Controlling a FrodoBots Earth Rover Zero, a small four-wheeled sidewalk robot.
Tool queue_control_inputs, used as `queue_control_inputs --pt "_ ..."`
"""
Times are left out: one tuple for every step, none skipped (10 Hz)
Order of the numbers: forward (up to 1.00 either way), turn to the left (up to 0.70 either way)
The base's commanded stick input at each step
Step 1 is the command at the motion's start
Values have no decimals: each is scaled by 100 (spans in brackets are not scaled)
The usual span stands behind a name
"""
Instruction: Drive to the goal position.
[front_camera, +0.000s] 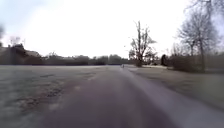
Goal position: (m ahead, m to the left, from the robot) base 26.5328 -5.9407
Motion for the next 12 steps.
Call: queue_control_inputs --pt "100 0" --pt "100 0" --pt "100 0" --pt "100 0" --pt "100 0" --pt "100 0" --pt "100 0" --pt "100 0" --pt "100 0" --pt "100 0" --pt "100 -4" --pt "100 -40"
